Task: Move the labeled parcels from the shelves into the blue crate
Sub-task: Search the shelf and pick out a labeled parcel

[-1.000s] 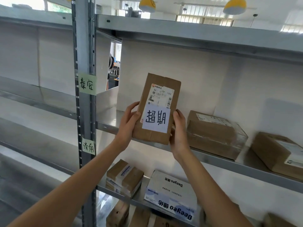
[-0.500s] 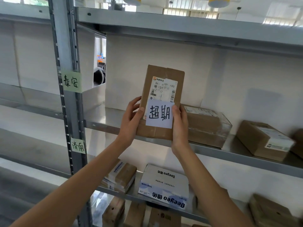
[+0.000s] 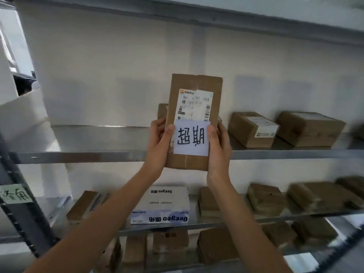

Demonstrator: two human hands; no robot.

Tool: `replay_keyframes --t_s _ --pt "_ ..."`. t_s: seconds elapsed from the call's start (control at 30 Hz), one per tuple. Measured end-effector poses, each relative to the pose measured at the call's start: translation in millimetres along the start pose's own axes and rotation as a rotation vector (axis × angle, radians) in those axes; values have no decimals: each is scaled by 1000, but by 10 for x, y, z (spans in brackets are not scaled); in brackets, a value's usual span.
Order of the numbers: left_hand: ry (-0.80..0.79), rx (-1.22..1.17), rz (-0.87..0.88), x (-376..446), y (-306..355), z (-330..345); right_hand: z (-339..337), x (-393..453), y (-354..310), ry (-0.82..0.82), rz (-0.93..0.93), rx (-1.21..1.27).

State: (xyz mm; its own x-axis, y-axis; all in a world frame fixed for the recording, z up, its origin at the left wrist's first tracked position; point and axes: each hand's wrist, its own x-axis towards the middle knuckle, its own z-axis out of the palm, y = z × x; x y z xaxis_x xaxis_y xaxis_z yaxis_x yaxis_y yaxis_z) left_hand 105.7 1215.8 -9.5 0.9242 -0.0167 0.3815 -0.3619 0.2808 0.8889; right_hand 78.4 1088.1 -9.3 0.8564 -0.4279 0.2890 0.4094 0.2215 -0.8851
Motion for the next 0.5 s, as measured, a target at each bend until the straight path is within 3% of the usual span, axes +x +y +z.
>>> replay_keyframes --t_s 0.27,0.5 --pt "-147 -60 -60 -160 -429 950 -1014 40 -83 201 -43 -70" --pt "-325 -85 -138 -459 -852 2248 -2310 109 -408 392 -78 -103"
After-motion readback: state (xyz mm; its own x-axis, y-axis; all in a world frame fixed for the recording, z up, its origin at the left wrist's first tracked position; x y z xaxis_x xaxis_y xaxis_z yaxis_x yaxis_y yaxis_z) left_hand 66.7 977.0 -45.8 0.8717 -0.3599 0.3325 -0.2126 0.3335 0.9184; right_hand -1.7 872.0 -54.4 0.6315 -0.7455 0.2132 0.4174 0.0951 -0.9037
